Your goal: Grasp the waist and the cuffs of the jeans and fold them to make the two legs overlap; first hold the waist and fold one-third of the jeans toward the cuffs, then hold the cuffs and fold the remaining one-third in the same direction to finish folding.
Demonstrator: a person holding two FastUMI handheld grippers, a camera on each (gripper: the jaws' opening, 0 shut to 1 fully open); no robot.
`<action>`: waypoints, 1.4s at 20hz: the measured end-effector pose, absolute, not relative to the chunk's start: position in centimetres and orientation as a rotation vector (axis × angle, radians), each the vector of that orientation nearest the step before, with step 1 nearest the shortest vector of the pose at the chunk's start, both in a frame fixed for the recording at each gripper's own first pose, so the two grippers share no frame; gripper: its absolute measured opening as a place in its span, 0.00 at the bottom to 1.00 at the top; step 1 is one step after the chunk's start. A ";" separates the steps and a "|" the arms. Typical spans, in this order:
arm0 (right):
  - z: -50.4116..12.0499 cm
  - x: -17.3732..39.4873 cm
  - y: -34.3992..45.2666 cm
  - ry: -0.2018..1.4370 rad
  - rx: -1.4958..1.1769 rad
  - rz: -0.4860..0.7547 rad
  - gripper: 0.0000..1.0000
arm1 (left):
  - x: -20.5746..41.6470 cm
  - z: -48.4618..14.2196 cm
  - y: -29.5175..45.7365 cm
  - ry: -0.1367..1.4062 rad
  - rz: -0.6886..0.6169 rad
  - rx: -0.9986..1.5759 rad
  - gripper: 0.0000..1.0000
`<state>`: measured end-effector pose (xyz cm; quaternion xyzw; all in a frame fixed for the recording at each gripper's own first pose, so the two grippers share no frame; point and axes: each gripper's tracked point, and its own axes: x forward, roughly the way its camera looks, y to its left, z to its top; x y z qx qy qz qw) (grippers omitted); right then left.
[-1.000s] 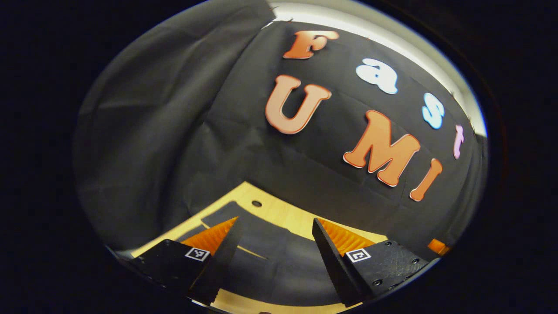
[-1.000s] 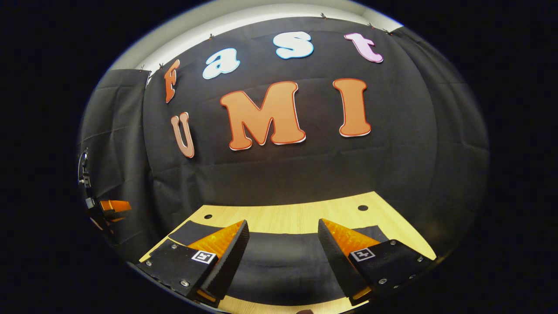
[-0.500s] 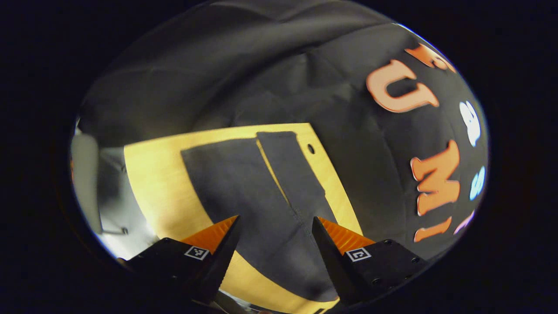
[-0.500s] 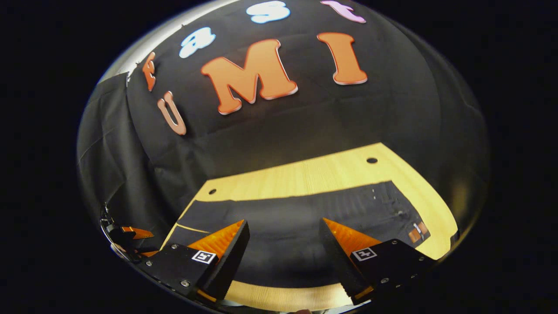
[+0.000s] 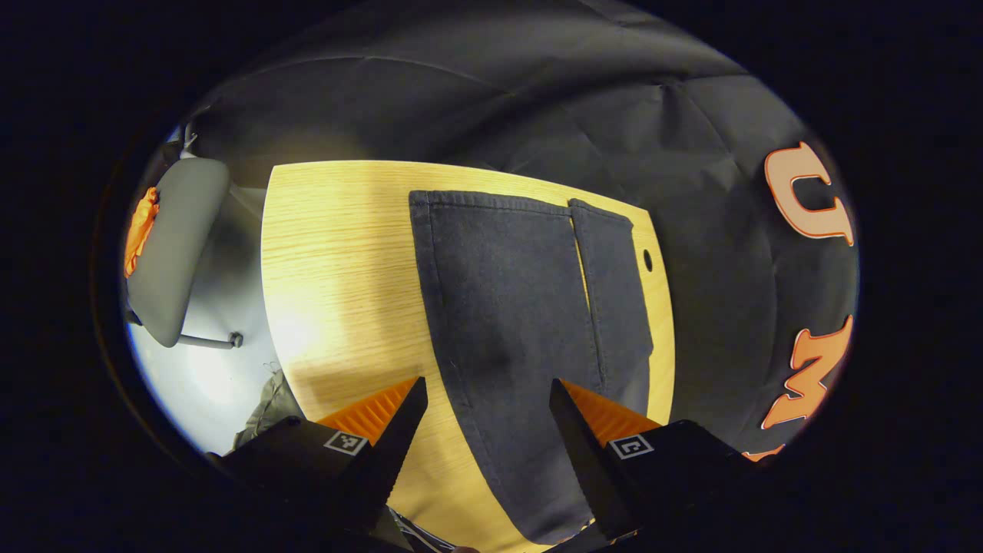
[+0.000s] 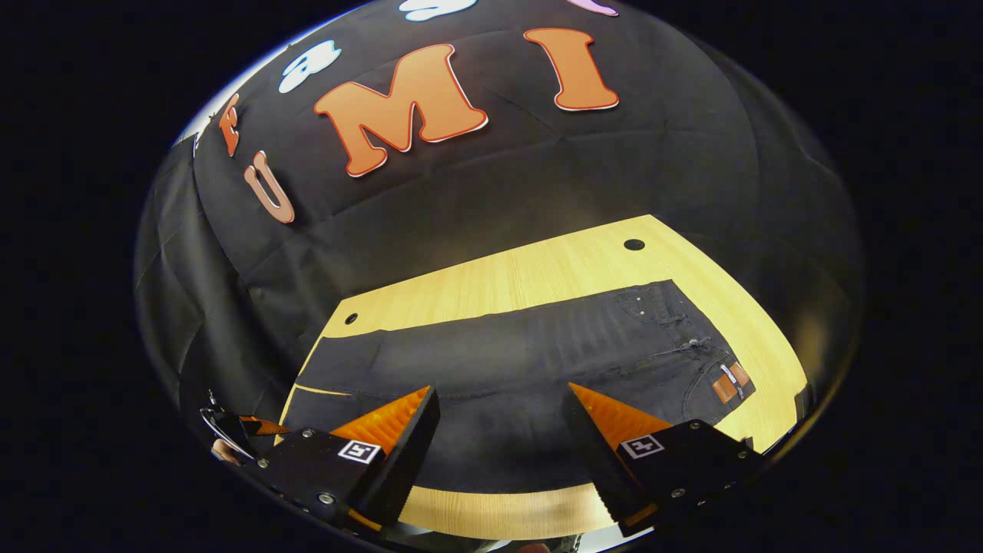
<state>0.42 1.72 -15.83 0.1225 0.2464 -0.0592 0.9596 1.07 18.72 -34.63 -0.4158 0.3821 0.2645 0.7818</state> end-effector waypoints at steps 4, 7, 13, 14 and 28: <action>-15.8 0.9 1.4 0.505 0.264 -0.124 0.97 | 1.4 -35.1 19.2 0.831 0.605 -0.921 0.98; -16.1 1.2 1.1 0.528 0.258 -0.140 0.98 | 0.9 -35.9 20.1 0.872 0.649 -0.854 0.98; -16.2 1.4 0.4 0.537 0.283 -0.162 0.97 | 3.6 -35.6 19.7 0.874 0.619 -0.805 0.96; -16.1 1.5 0.3 0.535 0.286 -0.165 0.98 | 4.4 -35.7 19.4 0.864 0.603 -0.802 0.96; -16.1 -0.3 -0.8 0.549 0.347 -0.214 0.98 | 15.7 -38.1 14.1 0.692 0.270 -1.076 0.43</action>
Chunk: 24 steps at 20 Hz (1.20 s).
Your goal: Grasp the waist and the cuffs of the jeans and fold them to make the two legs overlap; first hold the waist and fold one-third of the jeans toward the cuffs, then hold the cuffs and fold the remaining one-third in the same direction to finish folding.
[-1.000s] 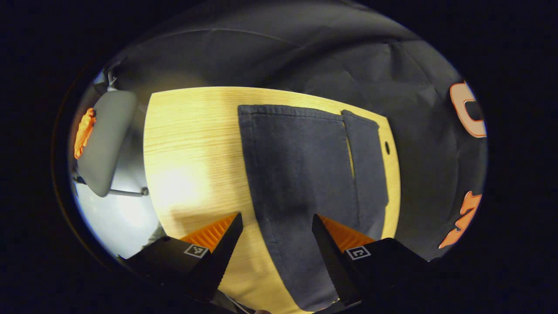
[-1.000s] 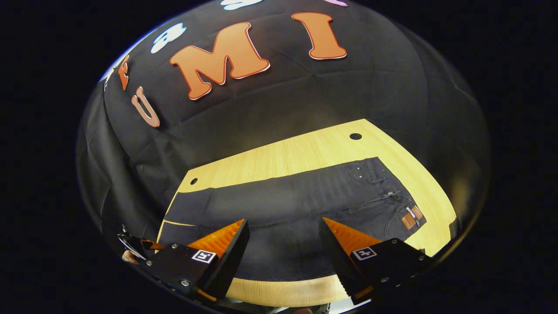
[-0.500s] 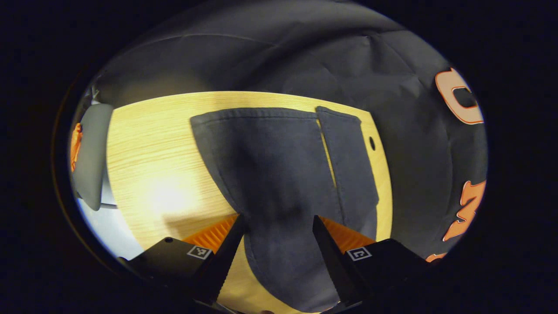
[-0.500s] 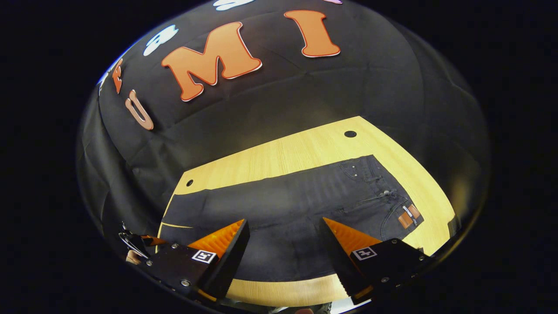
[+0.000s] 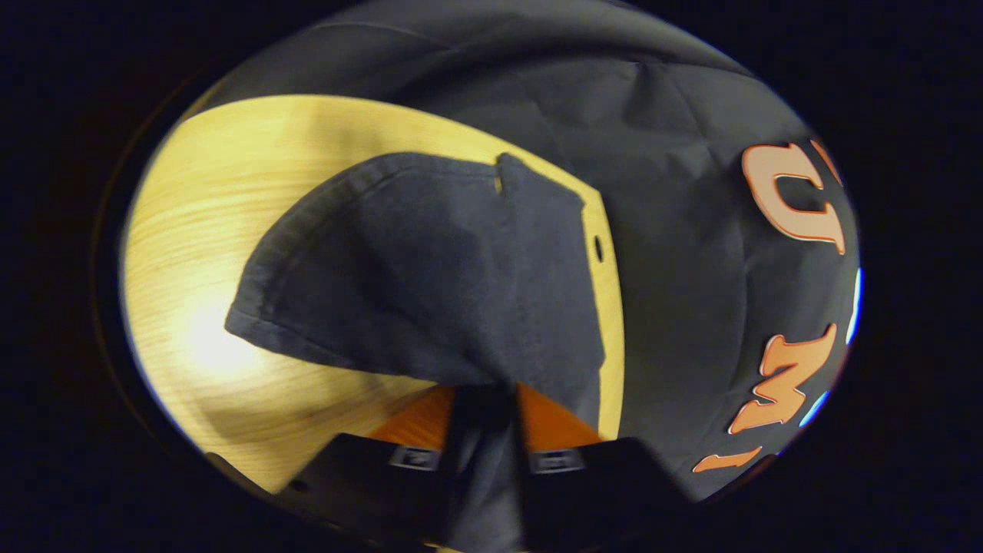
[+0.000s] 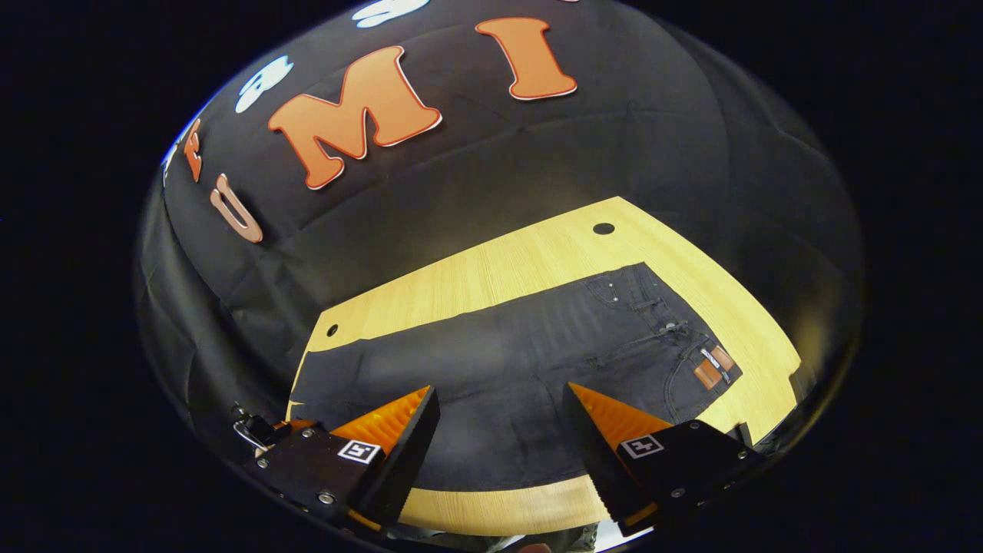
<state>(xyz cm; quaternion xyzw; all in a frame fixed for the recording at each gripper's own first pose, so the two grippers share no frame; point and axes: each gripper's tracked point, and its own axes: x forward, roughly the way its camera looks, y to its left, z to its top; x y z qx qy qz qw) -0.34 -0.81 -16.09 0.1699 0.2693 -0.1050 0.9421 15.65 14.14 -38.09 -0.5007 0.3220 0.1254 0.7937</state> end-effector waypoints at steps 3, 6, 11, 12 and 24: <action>-16.9 -1.8 -1.6 0.555 0.375 -0.233 0.98 | 15.1 -38.2 13.3 0.735 0.239 -1.142 0.12; -18.1 -3.7 -2.4 0.564 0.553 -0.256 0.98 | 13.7 -36.7 13.6 0.743 0.231 -1.041 0.04; -23.0 -7.8 -7.7 0.525 0.888 -0.438 0.98 | 11.6 -33.8 13.3 0.755 0.192 -1.045 0.04; -24.2 -8.6 -8.6 0.519 0.957 -0.471 0.98 | 11.5 -33.6 13.3 0.757 0.188 -1.036 0.04; -32.8 -7.6 -16.0 0.581 1.119 -0.613 0.98 | 11.3 -32.5 12.7 0.835 0.188 -0.994 0.04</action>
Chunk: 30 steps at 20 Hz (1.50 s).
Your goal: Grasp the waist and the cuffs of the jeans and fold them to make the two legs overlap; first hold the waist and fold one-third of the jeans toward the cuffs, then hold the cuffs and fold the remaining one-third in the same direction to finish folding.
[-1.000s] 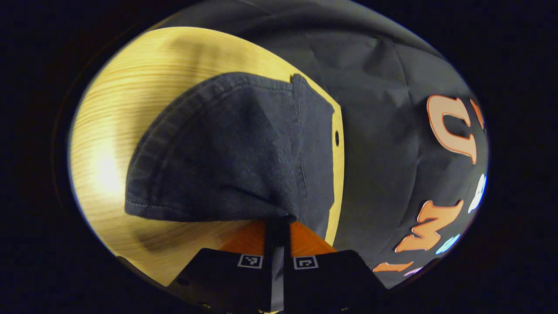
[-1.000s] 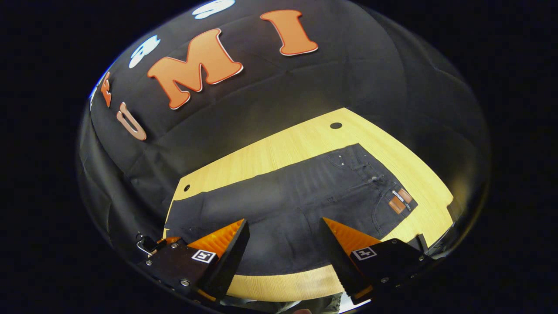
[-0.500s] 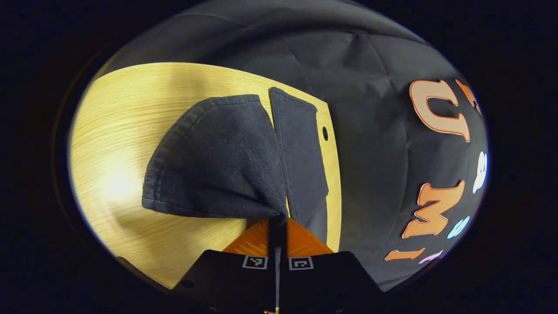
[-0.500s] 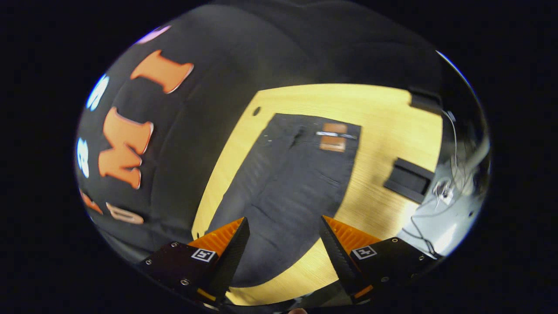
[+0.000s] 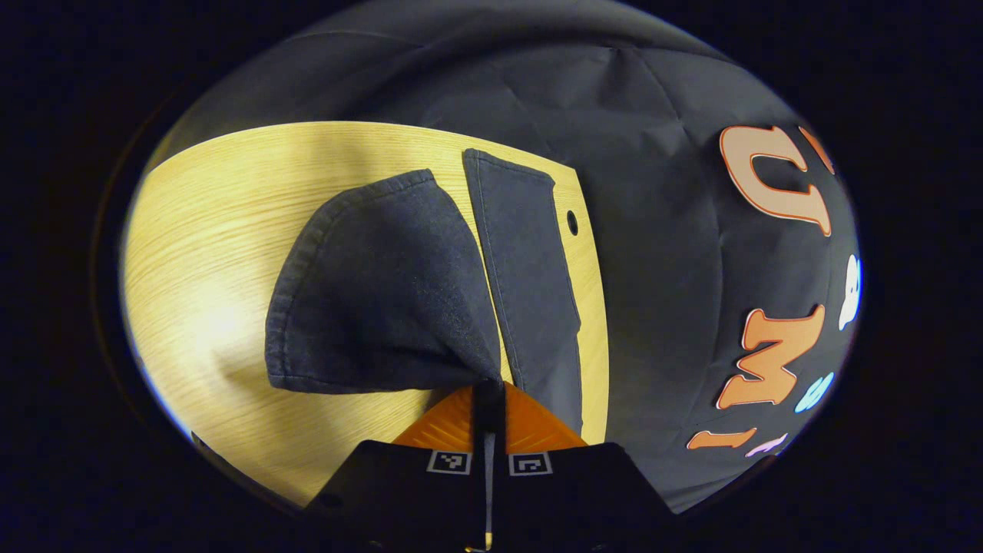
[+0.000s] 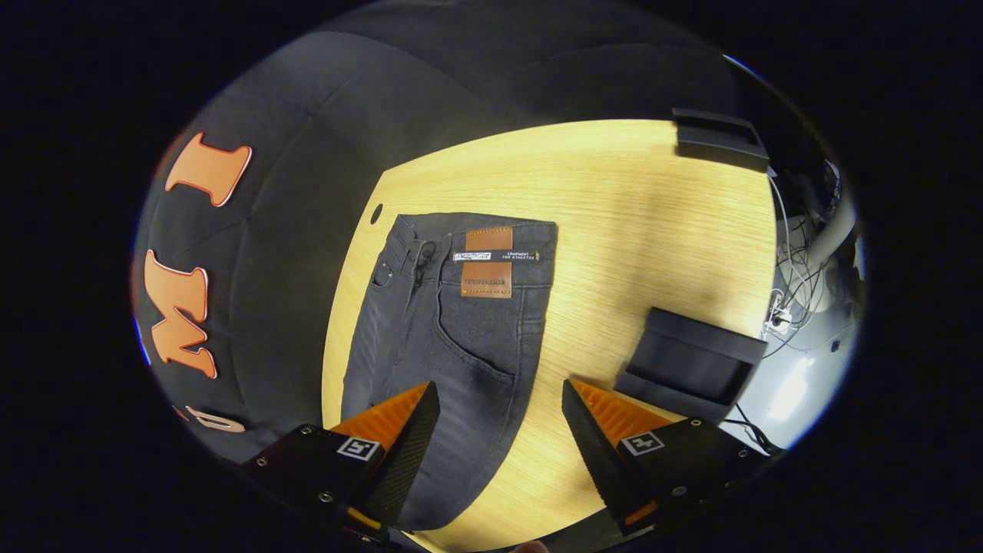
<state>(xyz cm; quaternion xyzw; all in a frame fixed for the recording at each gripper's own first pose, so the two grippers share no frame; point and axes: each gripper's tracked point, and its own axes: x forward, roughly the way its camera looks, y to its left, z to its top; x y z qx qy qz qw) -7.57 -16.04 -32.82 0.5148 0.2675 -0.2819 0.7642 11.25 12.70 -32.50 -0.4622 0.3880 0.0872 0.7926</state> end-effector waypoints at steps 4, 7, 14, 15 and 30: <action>-32.4 -5.4 -16.2 0.572 1.122 -0.566 0.95 | 11.1 -32.8 12.8 0.849 0.194 -0.988 0.04; -32.6 -3.5 -16.1 0.590 1.088 -0.550 0.90 | 11.3 -33.0 12.6 0.852 0.199 -0.994 0.04; -34.1 -1.0 -17.1 0.590 1.030 -0.628 0.27 | 11.2 -33.5 12.9 0.862 0.218 -1.010 0.04; -33.9 -1.0 -16.8 0.597 1.050 -0.633 0.10 | 11.2 -33.6 12.9 0.866 0.225 -1.009 0.04; -22.1 2.2 -14.5 0.484 1.063 -0.437 0.03 | 7.7 -28.8 13.7 1.120 0.432 -0.817 0.04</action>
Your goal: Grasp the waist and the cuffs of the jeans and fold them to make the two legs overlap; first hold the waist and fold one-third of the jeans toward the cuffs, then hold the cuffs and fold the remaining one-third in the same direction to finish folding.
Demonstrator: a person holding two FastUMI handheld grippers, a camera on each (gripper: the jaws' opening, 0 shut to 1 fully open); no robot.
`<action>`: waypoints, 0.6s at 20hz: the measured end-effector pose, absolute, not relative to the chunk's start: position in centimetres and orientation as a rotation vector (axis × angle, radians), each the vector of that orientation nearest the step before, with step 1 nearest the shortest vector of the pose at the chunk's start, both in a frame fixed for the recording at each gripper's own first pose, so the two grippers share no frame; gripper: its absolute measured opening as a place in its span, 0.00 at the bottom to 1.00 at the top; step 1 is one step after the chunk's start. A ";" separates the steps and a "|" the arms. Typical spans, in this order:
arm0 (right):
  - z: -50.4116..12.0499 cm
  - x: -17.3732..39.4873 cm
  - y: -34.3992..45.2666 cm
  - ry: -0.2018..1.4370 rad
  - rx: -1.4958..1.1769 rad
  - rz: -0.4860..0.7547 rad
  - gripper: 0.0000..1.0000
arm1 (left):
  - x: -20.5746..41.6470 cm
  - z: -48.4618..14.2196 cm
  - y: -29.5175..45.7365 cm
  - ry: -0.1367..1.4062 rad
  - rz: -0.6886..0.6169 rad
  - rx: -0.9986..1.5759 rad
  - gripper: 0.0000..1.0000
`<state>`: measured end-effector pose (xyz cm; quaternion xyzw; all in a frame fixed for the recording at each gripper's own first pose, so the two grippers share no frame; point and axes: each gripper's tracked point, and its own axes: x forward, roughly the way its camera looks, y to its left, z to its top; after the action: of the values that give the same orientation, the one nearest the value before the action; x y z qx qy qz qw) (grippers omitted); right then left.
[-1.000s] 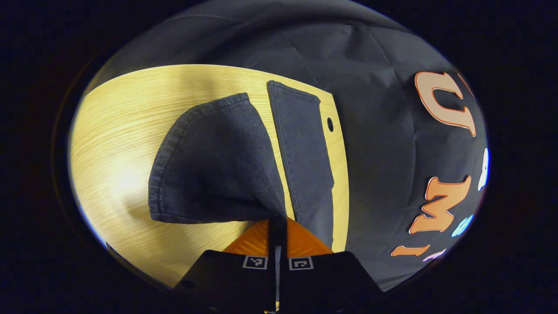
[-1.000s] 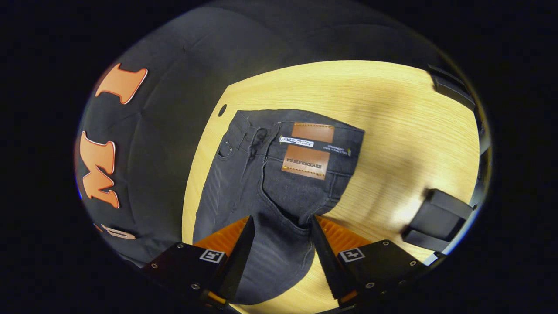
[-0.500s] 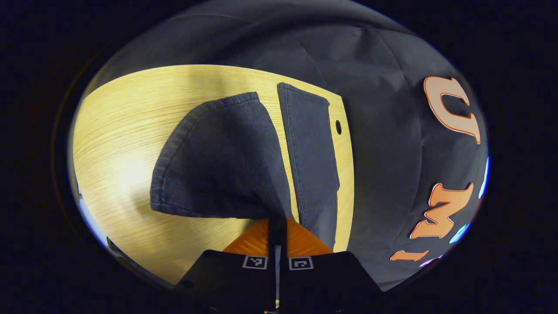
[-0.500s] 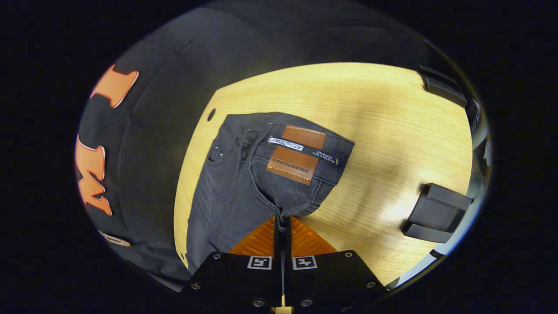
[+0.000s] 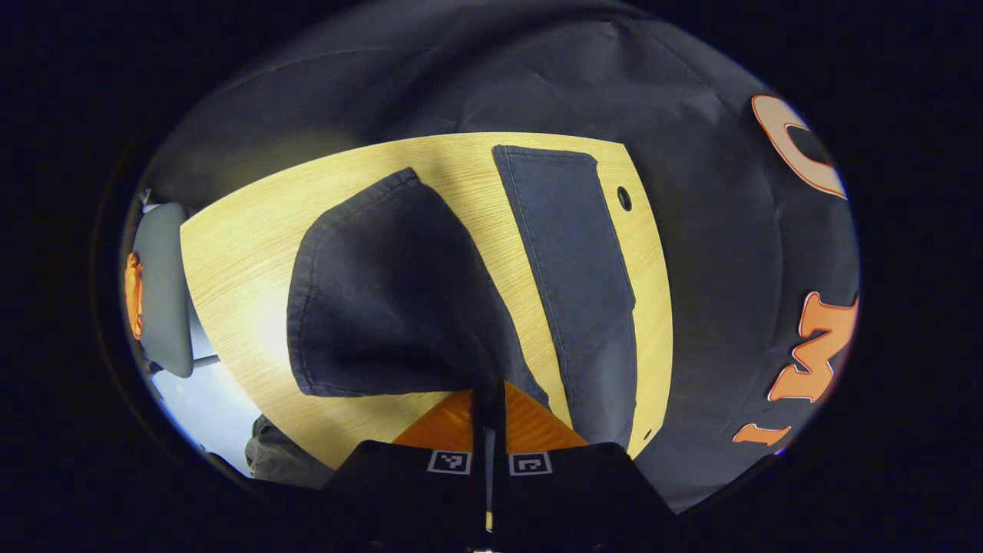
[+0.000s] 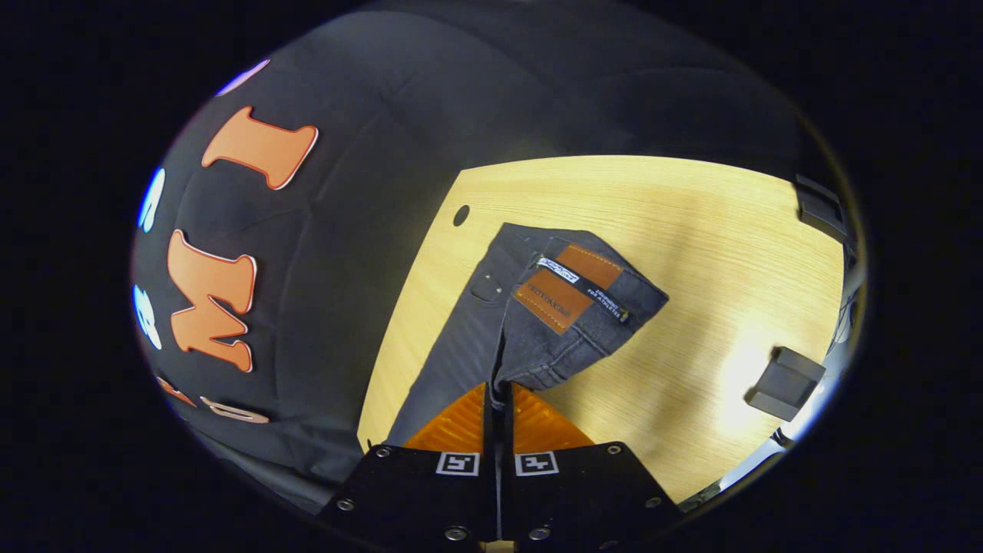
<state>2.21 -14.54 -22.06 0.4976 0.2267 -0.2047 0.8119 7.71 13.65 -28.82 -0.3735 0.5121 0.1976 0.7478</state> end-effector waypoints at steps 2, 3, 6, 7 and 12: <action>-21.5 4.1 -14.8 0.487 1.062 -0.411 0.03 | 7.8 -27.9 13.8 1.201 0.491 -0.789 0.03; -21.4 4.8 -14.7 0.495 1.055 -0.398 0.03 | 8.6 -27.4 13.9 1.215 0.507 -0.775 0.04; -21.2 7.5 -14.7 0.522 1.069 -0.372 0.03 | 12.5 -26.3 12.8 1.238 0.524 -0.733 0.04; -21.2 8.8 -14.8 0.531 1.070 -0.366 0.02 | 13.9 -26.2 12.4 1.248 0.523 -0.697 0.04; -21.5 13.5 -15.5 0.589 1.067 -0.365 0.02 | 20.6 -26.4 10.0 1.278 0.530 -0.533 0.04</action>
<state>13.50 -15.49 -21.50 0.4984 0.2750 -0.1706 0.8043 20.58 9.99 -26.38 -0.2429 0.5819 0.2414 0.7377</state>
